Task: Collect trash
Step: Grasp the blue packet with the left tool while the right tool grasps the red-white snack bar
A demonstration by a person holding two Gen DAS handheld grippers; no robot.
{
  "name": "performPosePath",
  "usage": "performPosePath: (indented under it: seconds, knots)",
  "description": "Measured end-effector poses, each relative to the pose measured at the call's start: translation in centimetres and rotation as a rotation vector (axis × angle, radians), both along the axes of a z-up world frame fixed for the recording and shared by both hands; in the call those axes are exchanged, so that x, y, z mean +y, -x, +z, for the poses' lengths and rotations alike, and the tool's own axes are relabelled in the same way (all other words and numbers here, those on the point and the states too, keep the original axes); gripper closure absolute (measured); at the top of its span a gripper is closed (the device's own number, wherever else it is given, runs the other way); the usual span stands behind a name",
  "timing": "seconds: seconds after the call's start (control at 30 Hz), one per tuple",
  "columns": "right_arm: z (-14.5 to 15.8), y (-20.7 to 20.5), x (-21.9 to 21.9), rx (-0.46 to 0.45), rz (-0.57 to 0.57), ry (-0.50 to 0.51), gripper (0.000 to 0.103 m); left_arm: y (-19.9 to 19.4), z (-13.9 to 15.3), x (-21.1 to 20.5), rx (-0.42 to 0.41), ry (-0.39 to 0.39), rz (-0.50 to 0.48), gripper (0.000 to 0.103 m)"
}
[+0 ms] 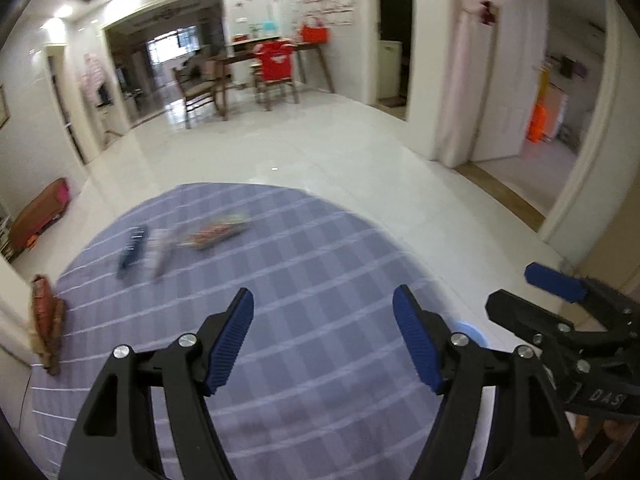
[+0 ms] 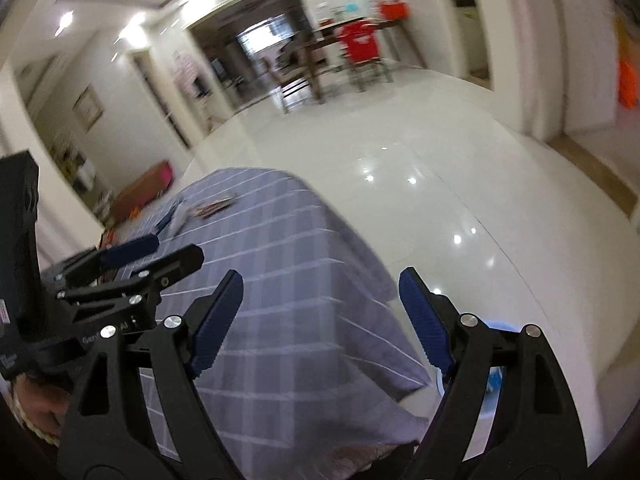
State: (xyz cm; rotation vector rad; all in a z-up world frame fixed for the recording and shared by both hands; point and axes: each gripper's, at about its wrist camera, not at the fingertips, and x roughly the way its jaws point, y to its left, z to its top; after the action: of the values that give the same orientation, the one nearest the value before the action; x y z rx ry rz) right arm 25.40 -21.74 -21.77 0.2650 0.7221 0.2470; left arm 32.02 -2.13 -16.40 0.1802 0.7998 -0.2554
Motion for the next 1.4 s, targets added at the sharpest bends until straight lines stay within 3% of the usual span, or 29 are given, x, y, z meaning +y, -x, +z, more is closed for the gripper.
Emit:
performPosePath:
  seconds: [0.17,0.33,0.47,0.6,0.73,0.87,0.97,1.03,1.1,1.17,1.2,1.27,1.37,1.4]
  knots:
    - [1.0,-4.5,6.6,-0.008,0.109,0.121,0.024,-3.3,0.1,8.2,-0.022,-0.049,0.123,0.032]
    - [0.6,-9.3,11.8,0.005,0.187,0.211,0.024,-7.3,-1.9,14.7,0.049,-0.067,0.204,0.032]
    - [-1.0,-12.9,15.4,0.028,0.251,0.297,0.024,-9.8,-3.6,17.0,0.076,-0.059,0.22,0.032]
    - [-2.4,-15.8,17.4,0.039,0.313,0.373,0.024,-11.7,-5.0,17.2,0.088,-0.122,0.201,0.033]
    - [-2.8,-17.5,18.5,0.017,0.362,0.419,0.024,-13.1,-5.5,18.4,0.097,-0.063,0.209,0.043]
    - [-3.6,-19.2,19.8,0.011,0.414,0.469,0.024,-13.8,-5.9,18.3,0.083,-0.071,0.189,0.057]
    - [-3.9,-19.8,20.2,0.007,0.44,0.472,0.024,-14.2,-6.2,18.2,0.08,-0.06,0.178,0.073]
    - [-4.2,-20.0,20.4,0.014,0.467,0.463,0.024,-14.5,-6.3,18.2,0.078,-0.02,0.17,0.094]
    - [-4.7,-20.2,20.6,0.039,0.466,0.482,0.025,-14.4,-6.2,18.1,0.068,-0.017,0.176,0.095]
    - [-4.9,-20.1,20.2,0.04,0.48,0.434,0.037,-14.2,-6.0,18.0,0.058,-0.011,0.181,0.097]
    - [-5.0,-20.1,19.9,0.051,0.479,0.389,0.05,-13.9,-5.8,18.0,0.053,-0.003,0.187,0.097]
    - [-4.9,-19.8,19.6,0.045,0.456,0.393,0.066,-13.4,-5.6,18.1,0.05,0.008,0.199,0.097]
    - [-4.6,-19.4,19.3,0.052,0.443,0.397,0.076,-12.3,-4.9,18.3,0.049,0.05,0.203,0.097]
    - [-4.4,-19.0,19.1,0.045,0.443,0.385,0.089,-12.0,-4.7,18.3,0.047,0.058,0.206,0.097]
